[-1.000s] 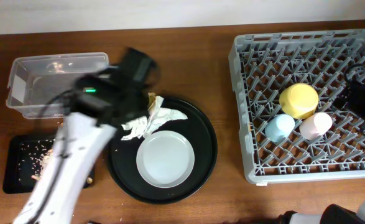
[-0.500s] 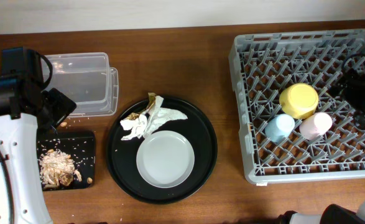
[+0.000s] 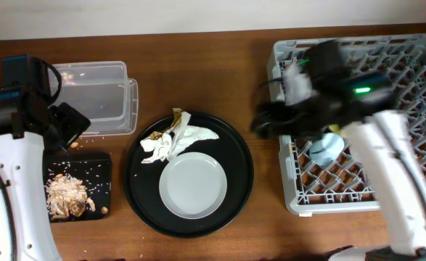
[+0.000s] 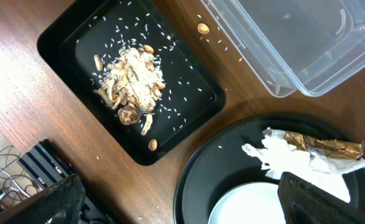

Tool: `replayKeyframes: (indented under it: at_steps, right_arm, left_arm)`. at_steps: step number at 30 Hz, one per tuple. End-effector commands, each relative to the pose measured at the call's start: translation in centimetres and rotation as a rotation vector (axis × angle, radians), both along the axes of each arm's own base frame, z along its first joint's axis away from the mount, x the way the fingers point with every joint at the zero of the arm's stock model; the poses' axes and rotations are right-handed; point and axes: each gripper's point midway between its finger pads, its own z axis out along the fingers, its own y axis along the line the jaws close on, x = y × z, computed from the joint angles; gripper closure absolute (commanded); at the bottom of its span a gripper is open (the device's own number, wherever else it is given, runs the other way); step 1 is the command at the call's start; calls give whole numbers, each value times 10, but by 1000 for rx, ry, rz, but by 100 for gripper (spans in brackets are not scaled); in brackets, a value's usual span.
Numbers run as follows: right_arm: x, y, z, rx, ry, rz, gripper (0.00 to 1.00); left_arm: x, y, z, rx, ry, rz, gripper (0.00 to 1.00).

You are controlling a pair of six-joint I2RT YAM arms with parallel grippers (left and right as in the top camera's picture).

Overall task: Sort waste into correct bins and load items into the dishwasher rack
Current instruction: 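Move the right gripper to the white bowl and grasp its rim, then lift the white bowl with the right gripper over the rack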

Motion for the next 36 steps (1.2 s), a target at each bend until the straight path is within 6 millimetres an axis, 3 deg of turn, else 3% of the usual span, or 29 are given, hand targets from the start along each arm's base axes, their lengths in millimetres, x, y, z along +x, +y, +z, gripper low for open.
replayKeyframes:
  at_steps: [1,3,7,12,16,19,24,29,30,36]
  right_arm:
    - [-11,29,-73,-184,72,-42,1]
    - [-16,52,-104,-192,72,27,1]
    - [-26,81,-161,-227,110,111,17]
    - [-30,85,-210,-290,195,126,22]
    - [-35,82,-235,-329,255,131,24]
    - [-37,81,-241,-336,272,132,35]
    - [-39,80,-241,-340,283,106,65]
    - [-41,78,-240,-345,302,82,87]
    - [-42,77,-237,-348,307,82,96]
    - [-38,75,-206,-367,312,75,96]
  left_arm:
    - [-2,1,2,2,-6,-1,1]
    - [-2,1,2,2,-6,-1,1]
    - [-2,1,2,3,-6,-1,1]
    - [-2,1,2,2,-6,-1,1]
    - [-2,1,2,2,-6,-1,1]
    - [-2,1,2,3,-6,-1,1]
    - [-2,1,2,2,-6,-1,1]
    - [-2,1,2,2,-6,-1,1]
    - [-2,1,2,2,-6,-1,1]
    - [-2,1,2,2,-6,-1,1]
